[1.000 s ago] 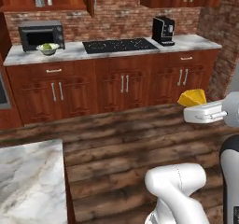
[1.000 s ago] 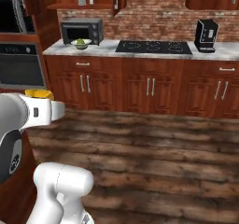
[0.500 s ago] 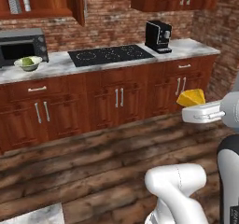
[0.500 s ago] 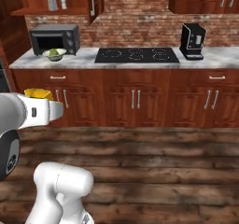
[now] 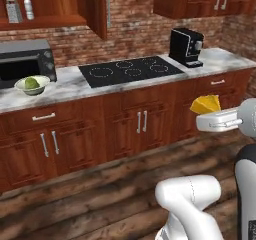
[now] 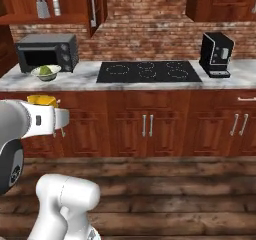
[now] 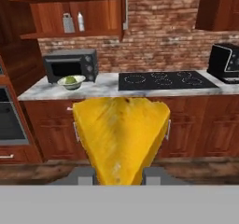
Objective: Pick the cheese from the fridge and the cheese grater from the cabinet and place them next to the salad bowl.
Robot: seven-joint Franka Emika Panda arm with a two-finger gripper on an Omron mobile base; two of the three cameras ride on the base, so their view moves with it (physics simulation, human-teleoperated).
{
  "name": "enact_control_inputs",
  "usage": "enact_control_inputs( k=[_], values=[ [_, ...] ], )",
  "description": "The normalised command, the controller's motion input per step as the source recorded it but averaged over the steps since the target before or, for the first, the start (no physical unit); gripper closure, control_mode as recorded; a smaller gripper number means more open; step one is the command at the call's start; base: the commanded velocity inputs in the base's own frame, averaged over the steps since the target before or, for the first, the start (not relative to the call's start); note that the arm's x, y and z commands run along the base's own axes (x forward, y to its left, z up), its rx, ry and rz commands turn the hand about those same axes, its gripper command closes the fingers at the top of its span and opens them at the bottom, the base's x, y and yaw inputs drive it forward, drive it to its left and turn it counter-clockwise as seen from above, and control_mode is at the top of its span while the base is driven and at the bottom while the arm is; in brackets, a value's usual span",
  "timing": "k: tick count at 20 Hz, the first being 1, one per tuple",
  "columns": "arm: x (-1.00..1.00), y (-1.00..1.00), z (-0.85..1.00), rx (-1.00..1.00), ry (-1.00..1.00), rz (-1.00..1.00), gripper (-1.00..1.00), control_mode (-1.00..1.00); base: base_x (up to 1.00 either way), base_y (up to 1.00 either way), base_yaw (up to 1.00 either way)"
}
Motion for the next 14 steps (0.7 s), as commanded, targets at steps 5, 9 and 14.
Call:
enact_control_inputs(
  k=[5,9,14],
  values=[
    [0.0,0.0,0.0,0.0,0.0,0.0,1.0,1.0,1.0,0.98,0.19],
    [0.0,0.0,0.0,0.0,0.0,0.0,1.0,1.0,1.0,1.0,0.21],
    [0.0,0.0,0.0,0.0,0.0,0.0,1.0,1.0,1.0,0.85,0.13]
  ],
)
